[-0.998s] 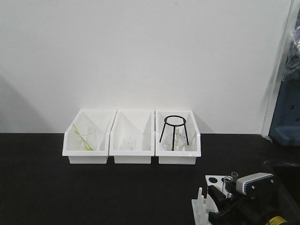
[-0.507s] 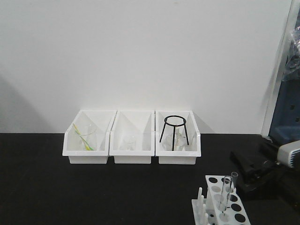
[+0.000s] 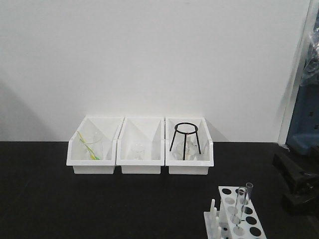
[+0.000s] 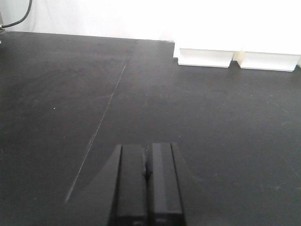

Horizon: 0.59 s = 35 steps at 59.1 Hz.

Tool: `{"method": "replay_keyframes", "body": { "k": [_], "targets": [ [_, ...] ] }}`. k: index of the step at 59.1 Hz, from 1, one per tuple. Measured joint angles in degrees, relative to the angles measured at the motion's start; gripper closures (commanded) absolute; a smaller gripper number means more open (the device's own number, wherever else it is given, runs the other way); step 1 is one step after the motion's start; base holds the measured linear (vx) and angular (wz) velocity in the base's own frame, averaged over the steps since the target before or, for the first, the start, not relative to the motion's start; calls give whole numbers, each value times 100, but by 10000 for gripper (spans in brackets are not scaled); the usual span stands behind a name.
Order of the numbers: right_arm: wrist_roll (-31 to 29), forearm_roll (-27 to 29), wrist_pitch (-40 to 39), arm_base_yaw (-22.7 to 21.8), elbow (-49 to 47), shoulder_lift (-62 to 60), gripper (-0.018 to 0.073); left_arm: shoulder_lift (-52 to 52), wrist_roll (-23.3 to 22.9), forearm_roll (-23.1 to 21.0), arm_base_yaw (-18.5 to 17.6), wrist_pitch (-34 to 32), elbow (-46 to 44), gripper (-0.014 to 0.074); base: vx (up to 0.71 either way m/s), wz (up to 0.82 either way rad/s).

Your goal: Flip and reinsert test tube from rack

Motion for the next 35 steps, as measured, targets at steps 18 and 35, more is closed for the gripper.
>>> {"method": "replay_keyframes", "body": {
  "k": [18,35],
  "targets": [
    [-179,4,22,0,126,-82,141,0,0,0,0,0,0,603,0,0],
    [-777,226,548,0,1447,-2268,575,0,0,0,0,0,0,603,0,0]
  ]
}}
